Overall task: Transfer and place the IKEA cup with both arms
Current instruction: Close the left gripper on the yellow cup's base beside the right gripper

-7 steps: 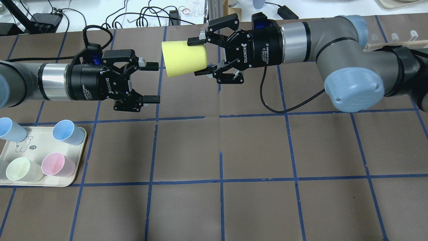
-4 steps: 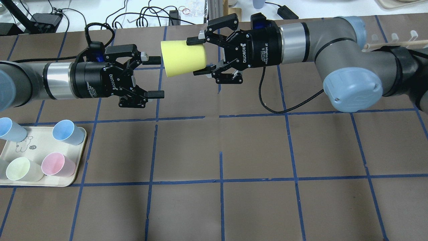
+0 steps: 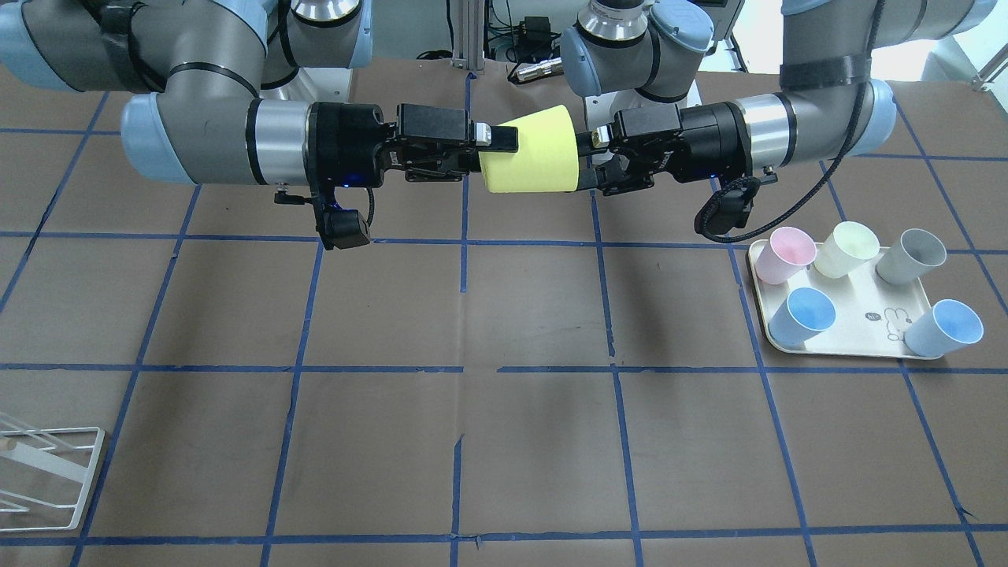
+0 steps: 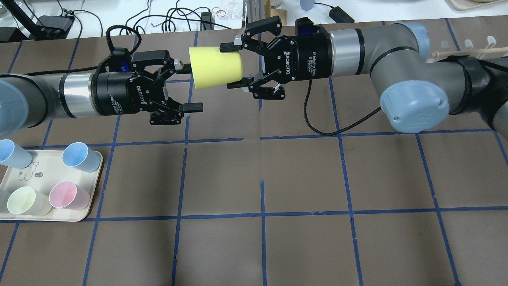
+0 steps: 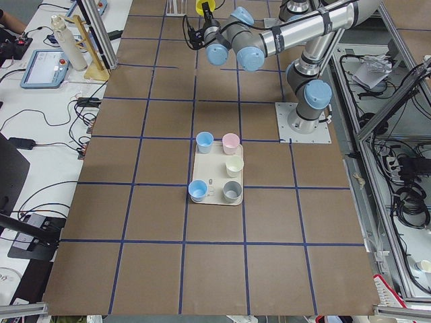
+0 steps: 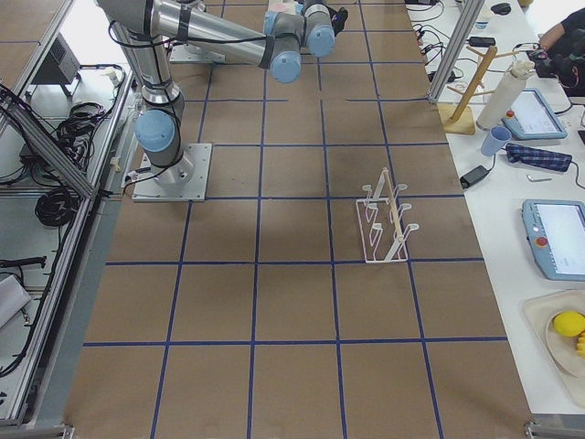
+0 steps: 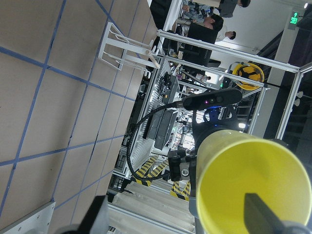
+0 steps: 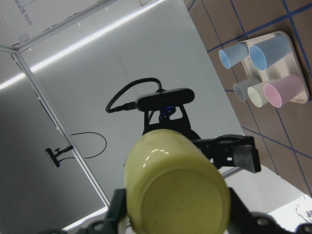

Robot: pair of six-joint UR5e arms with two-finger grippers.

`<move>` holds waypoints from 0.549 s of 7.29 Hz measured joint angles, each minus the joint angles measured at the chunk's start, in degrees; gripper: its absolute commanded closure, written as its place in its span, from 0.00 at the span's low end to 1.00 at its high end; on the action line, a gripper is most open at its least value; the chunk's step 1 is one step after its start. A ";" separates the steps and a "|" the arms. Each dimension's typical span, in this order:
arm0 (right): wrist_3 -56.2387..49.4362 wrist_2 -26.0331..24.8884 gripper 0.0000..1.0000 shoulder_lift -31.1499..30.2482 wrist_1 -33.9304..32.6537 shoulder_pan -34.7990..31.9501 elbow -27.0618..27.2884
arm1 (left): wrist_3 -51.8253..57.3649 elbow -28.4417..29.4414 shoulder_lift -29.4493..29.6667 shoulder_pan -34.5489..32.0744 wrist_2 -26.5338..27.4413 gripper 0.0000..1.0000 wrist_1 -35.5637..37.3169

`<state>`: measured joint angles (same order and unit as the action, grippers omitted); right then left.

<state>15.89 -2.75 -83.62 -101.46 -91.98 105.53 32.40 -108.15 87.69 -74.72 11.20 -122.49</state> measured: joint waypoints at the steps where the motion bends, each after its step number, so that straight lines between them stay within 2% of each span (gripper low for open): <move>1: 0.04 0.00 1.00 0.18 -0.01 -0.02 0.01 | -0.01 0.00 -0.02 -0.21 -0.66 0.33 0.06; 3: 0.36 -0.05 1.00 0.27 0.06 -0.04 0.02 | 0.14 -0.08 0.11 -0.13 -0.91 0.40 0.19; 4: 0.82 -0.08 1.00 0.29 0.05 -0.04 -0.02 | 0.18 -0.08 0.23 -0.09 -0.92 0.47 0.27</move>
<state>16.70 -2.83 -83.33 -101.41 -92.02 105.51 32.58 -108.23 87.92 -74.80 10.29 -122.22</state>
